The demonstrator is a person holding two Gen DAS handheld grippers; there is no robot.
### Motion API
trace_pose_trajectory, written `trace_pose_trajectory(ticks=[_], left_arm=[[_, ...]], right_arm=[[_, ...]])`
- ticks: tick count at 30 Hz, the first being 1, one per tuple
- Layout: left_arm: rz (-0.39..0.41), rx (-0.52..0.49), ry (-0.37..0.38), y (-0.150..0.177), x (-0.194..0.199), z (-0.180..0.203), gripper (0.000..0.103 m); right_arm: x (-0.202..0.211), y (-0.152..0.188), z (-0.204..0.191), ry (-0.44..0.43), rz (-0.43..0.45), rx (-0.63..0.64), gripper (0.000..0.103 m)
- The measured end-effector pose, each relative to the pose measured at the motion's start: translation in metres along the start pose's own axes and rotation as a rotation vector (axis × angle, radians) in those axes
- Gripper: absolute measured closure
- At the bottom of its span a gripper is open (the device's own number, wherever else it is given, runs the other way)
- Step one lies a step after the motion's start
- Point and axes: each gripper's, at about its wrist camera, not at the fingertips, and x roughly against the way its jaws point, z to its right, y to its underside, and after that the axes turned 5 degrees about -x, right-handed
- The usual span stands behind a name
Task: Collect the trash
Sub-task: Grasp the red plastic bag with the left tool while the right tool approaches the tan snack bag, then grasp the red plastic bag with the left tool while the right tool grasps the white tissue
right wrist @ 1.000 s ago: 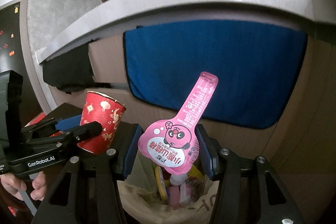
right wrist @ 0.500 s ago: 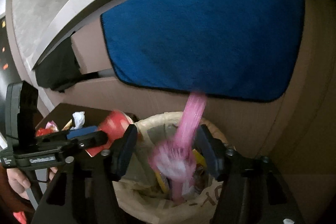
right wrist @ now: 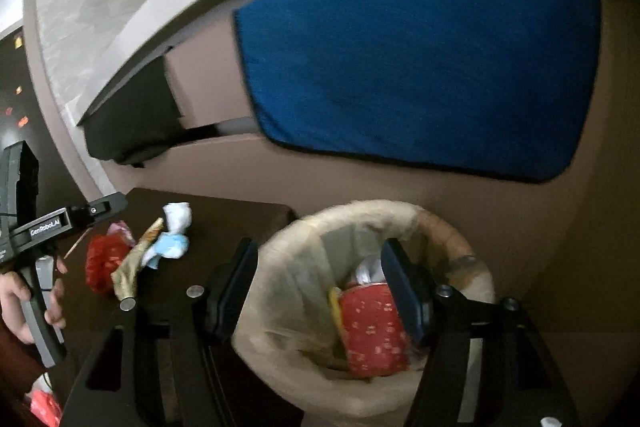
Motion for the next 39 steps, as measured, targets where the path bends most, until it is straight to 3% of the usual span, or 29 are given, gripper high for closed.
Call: trace_pose_trajectory(ticks=[4,10,15,19,23,27,28,31,35,39], left_arm=[[0.039,0.056,-0.062,0.006,0.031,-0.05,0.046],[0.023,0.124,-0.093,0.034,0.05,-0.104,0.046],[-0.011,0.208,-0.069,0.058,0.045,-0.132,0.046],[-0.056,0.202,-0.04,0.065,0.027,-0.128,0.046],[-0.117,0.133,-0.082,0.07,0.004,-0.113,0.046],[-0.135,0.163,-0.052,0.076,-0.003,-0.113,0.046],[-0.132,0.169,-0.045,0.077,0.0,-0.113,0.048],[-0.122,0.14,-0.031,0.081,0.013,-0.111,0.068],[-0.114,0.145,-0.006,0.089,0.039,-0.119,0.074],[-0.063,0.153,-0.059,0.091,0.07,-0.134,0.076]], right_arm=[[0.003,0.0,-0.038,-0.02,0.036,0.055,0.042],[-0.007,0.0,-0.091,-0.002,0.072,0.118,0.042],[-0.032,0.001,-0.12,-0.076,0.003,0.114,0.042],[-0.054,0.008,-0.139,-0.084,-0.03,0.13,0.042],[-0.067,0.015,-0.154,-0.11,-0.071,0.135,0.042],[-0.073,0.021,-0.174,-0.117,-0.088,0.19,0.042],[-0.074,0.022,-0.179,-0.117,-0.093,0.209,0.042],[-0.078,0.027,-0.193,-0.119,-0.109,0.262,0.042],[-0.087,0.032,-0.207,-0.145,-0.141,0.285,0.042],[-0.104,0.039,-0.222,-0.172,-0.187,0.301,0.042]])
